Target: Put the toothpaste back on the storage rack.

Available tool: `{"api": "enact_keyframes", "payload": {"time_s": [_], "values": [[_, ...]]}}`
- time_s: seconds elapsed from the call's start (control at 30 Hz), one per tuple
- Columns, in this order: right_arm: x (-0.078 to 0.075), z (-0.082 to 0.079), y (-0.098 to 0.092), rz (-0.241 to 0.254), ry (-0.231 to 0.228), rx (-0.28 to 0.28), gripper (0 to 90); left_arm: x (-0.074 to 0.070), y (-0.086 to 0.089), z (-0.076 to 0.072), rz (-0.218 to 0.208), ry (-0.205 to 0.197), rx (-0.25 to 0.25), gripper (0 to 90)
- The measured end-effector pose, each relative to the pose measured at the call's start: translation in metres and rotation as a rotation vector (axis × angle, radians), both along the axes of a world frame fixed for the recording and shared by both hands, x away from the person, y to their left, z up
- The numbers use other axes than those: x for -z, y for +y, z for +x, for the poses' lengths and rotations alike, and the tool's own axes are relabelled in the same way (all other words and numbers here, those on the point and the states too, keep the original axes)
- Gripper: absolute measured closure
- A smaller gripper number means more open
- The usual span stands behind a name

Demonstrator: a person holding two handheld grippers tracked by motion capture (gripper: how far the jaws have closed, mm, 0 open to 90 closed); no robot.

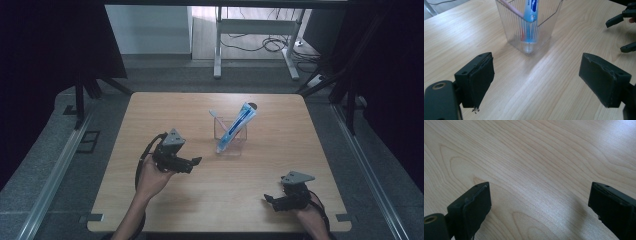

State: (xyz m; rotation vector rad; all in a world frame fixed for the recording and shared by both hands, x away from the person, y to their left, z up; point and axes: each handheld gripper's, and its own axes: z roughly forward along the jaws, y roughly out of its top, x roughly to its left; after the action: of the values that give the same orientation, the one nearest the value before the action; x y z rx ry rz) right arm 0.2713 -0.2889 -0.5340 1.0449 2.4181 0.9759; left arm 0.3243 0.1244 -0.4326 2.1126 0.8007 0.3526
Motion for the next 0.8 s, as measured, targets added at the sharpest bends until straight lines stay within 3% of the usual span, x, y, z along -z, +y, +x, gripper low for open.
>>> {"api": "enact_keyframes", "payload": {"time_s": [0.5,0.8], "values": [[0.000,0.000,0.000,-0.004,0.001,0.000,4.4,0.015,0.032,-0.028,0.003,-0.005,-0.057,12.9],[0.000,0.000,0.001,-0.003,0.000,-0.002,4.3,0.032,0.043,-0.044,0.006,-0.013,-0.080,12.9]]}}
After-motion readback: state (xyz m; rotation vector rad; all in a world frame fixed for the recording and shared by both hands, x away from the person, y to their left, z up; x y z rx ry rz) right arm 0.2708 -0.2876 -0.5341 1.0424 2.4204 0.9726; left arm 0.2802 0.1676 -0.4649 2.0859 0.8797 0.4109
